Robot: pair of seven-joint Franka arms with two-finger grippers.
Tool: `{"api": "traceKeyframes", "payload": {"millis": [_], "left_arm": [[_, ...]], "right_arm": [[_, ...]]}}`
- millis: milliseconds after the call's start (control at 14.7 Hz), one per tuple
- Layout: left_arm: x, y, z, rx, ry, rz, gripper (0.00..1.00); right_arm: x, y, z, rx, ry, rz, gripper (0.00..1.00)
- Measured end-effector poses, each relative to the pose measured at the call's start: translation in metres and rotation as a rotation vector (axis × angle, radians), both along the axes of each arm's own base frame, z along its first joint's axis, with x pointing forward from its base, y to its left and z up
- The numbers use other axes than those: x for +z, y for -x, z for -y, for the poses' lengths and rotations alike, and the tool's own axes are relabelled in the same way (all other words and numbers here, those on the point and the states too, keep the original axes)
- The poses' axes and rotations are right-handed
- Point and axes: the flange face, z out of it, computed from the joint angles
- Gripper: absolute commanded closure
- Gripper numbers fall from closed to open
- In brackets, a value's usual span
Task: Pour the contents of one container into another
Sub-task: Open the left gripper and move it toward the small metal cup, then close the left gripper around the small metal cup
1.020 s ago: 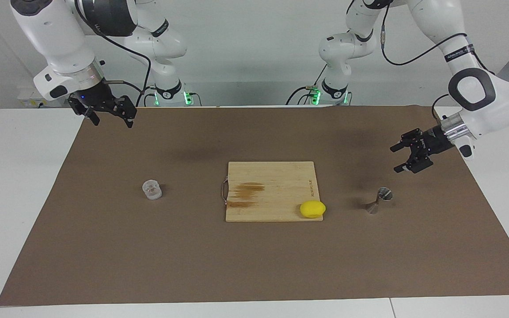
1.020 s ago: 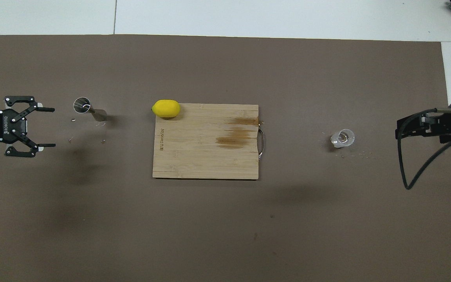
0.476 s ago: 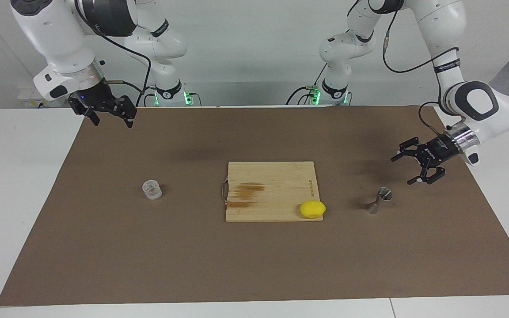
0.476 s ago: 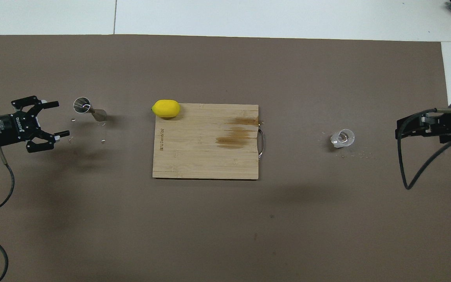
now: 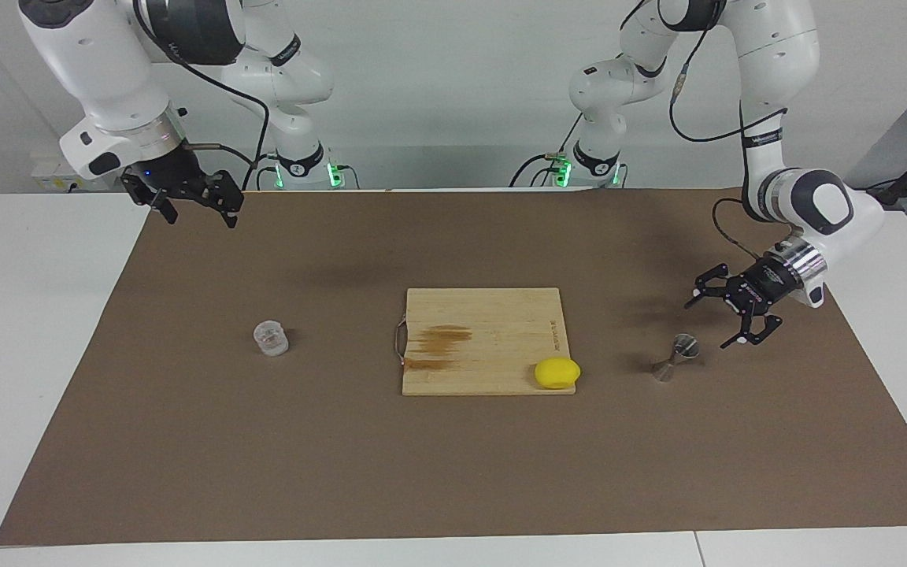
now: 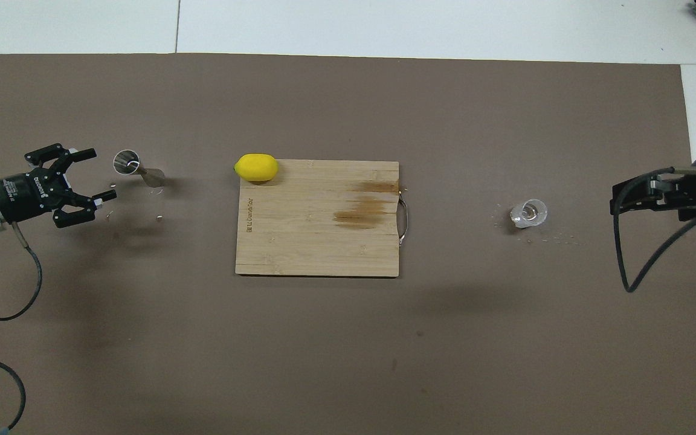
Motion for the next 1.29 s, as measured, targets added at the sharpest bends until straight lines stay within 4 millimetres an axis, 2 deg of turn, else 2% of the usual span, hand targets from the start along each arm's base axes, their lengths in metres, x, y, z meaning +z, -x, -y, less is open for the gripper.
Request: {"api": "traceKeyframes", "payload": {"millis": [340, 612, 884, 1292], "left_arm": [[-0.005, -0.009, 0.024, 0.021, 0.000, 0.002, 0.00], [-0.006, -0.010, 0.027, 0.030, -0.004, 0.003, 0.00], [-0.006, -0.012, 0.035, 0.023, -0.002, 0.003, 0.07], [-0.006, -0.013, 0.039, 0.025, -0.003, 0.004, 0.10]], "right_arm": [[0.000, 0.000, 0.000, 0.000, 0.000, 0.000, 0.00], [0.000, 0.000, 0.000, 0.000, 0.000, 0.000, 0.00], [0.000, 0.000, 0.000, 0.000, 0.000, 0.000, 0.00], [0.000, 0.000, 0.000, 0.000, 0.000, 0.000, 0.00]]}}
